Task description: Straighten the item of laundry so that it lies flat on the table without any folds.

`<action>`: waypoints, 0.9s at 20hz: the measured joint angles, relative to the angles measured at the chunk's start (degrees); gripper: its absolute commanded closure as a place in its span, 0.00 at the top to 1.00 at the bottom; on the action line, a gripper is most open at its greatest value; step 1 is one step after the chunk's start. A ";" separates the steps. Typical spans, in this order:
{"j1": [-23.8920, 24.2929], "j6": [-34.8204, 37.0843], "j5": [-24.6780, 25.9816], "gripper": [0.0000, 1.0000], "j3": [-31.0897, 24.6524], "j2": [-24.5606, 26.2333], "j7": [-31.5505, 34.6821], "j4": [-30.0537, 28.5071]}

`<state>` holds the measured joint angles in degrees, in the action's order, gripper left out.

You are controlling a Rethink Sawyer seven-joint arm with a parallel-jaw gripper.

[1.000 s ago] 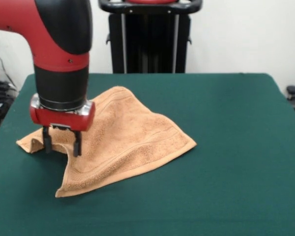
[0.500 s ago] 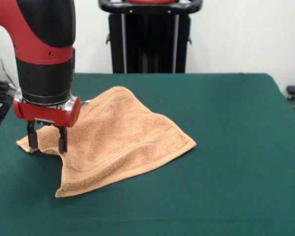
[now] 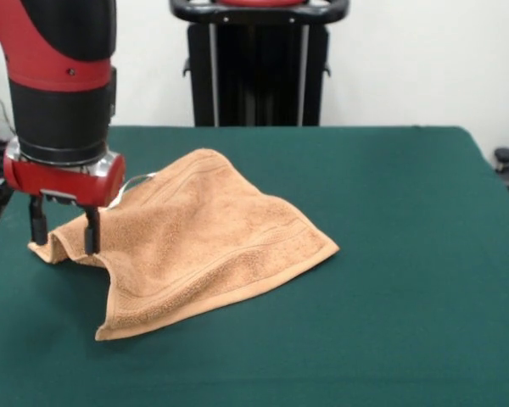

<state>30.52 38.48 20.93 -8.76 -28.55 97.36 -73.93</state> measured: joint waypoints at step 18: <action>1.22 2.94 -0.08 1.00 0.01 -5.87 0.00 -2.64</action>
<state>31.75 41.42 20.85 -8.75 -34.42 97.36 -76.57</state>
